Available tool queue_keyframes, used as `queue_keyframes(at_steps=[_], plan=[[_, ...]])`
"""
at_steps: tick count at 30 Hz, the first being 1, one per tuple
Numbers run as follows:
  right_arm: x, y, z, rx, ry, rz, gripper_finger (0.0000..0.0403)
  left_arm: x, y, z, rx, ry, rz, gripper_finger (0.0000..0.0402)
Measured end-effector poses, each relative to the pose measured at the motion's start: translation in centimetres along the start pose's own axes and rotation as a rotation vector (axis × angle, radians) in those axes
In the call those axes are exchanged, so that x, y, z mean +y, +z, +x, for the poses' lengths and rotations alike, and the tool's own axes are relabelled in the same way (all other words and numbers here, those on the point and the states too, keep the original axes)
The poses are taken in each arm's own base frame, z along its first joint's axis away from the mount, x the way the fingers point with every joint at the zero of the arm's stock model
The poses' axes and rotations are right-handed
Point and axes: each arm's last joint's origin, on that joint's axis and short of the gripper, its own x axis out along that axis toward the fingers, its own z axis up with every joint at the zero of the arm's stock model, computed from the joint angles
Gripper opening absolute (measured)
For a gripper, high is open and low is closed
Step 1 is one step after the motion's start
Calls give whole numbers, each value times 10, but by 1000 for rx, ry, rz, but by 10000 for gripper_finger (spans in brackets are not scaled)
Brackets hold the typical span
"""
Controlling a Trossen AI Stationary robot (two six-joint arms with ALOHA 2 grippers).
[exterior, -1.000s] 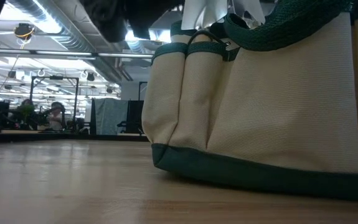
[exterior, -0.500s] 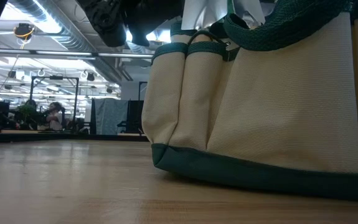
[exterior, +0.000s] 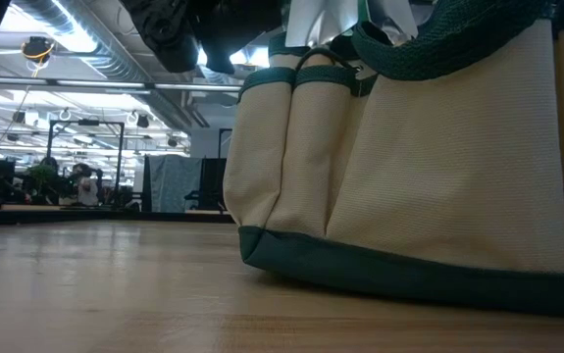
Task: Pick & Place Garden tools in Gardening bag
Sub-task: Put the green spray bottle into the green gardening bag
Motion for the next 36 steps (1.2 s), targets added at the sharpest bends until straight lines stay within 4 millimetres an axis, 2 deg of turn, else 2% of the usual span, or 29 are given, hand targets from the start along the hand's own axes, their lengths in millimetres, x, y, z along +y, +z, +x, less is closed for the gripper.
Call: queue_keyframes(at_steps=[6,11,14,20,25,30,36], plan=[[-8,-10,-2,74,-84,18,75,-5,-3,4,10,-18,38,253],[-6,-18,-3,197,-67,-8,51,-3,-3,4,12,-10,36,253],[-2,-21,-5,229,-33,-13,51,-3,-3,4,12,-8,36,253],[14,-12,-20,210,39,-32,51,-3,-3,4,12,-5,42,253],[21,-9,-27,291,-34,-90,51,-3,-3,4,13,-5,48,253],[23,-19,-17,403,-163,-151,51,-2,-4,4,19,-6,48,253],[28,-23,-5,438,-155,-154,51,-2,-4,4,28,-8,48,253]])
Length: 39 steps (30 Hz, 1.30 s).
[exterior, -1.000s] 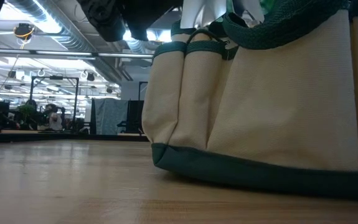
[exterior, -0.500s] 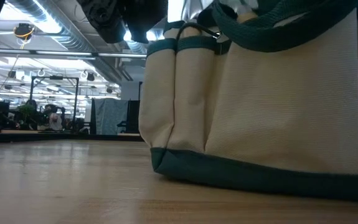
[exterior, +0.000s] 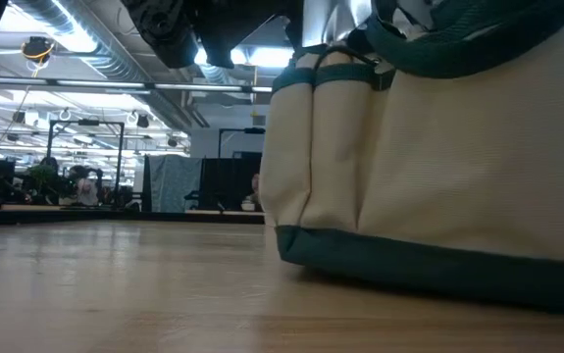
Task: Pick & Place Garden tools in Gardening bag
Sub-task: Put the green spray bottle into the green gardening bag
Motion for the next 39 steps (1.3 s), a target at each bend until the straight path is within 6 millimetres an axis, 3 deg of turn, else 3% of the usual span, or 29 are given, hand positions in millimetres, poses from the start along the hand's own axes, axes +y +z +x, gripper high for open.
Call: queue_keyframes(at_steps=[9,21,35,39], plan=[[-6,15,3,-26,-13,-5,51,0,0,0,-14,5,14,253],[-2,29,53,81,-127,-50,51,2,2,-1,-47,24,12,253],[6,20,43,62,-169,-105,51,1,-3,3,-33,23,1,253],[9,15,50,59,-204,-130,51,4,-4,3,-26,47,-9,253]])
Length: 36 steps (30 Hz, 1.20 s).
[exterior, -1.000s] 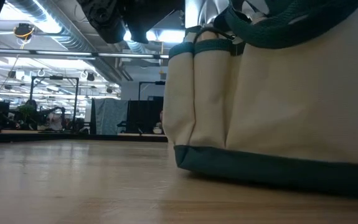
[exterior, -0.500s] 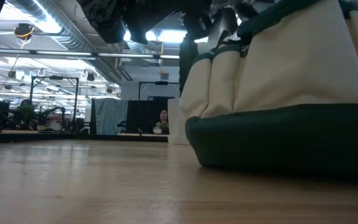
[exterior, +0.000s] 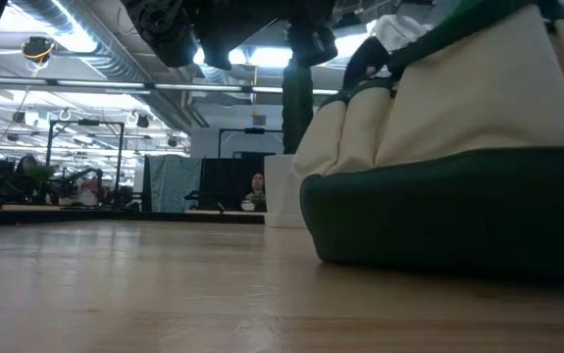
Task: Pick & Place Garden tools in Gardening bag
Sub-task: Put the green spray bottle into the green gardening bag
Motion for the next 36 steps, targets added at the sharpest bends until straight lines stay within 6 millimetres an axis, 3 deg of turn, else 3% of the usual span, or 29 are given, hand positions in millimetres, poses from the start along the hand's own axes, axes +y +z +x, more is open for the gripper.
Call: queue_keyframes(at_steps=[6,13,25,32,36], plan=[[16,0,23,42,-53,-86,51,4,-2,0,12,36,-3,240],[32,10,18,50,-199,-225,51,9,-6,2,14,85,6,197],[47,11,29,56,-183,-290,51,20,-11,2,4,210,28,115],[48,10,29,48,-185,-294,51,2,-32,16,81,212,47,72],[48,10,29,44,-188,-295,51,-19,-51,10,115,525,143,26]])
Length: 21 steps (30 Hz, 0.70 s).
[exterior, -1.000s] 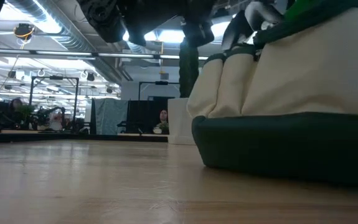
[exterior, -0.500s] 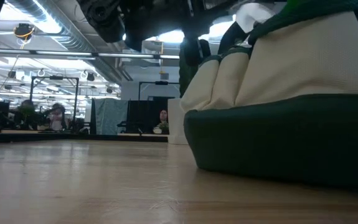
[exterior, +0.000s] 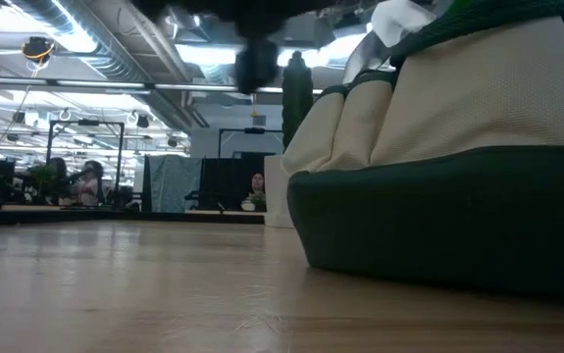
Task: Pick & Place Garden tools in Gardening bag
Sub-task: Put the green spray bottle into the green gardening bag
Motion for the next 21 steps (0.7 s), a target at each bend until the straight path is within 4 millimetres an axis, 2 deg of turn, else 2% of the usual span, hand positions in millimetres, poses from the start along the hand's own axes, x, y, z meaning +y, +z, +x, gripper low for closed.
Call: queue_keyframes(at_steps=[2,4,7,9,11,14,18,21], plan=[[0,0,0,-2,-1,0,51,-15,-8,-17,-5,176,97,7],[0,0,0,-4,-1,0,51,-32,-20,-34,18,306,191,6],[0,0,0,-5,-1,0,51,-55,-41,-44,63,372,300,17],[0,1,0,-11,1,0,51,-65,-55,-42,92,371,376,30],[-1,3,0,-17,5,6,51,-68,-69,-32,135,356,429,48],[-3,5,1,-18,7,16,51,-66,-87,-11,160,325,416,80],[-6,8,1,-20,10,26,51,-61,-87,23,88,219,282,117],[-7,9,2,-22,3,29,51,-61,-84,45,74,209,210,127]])
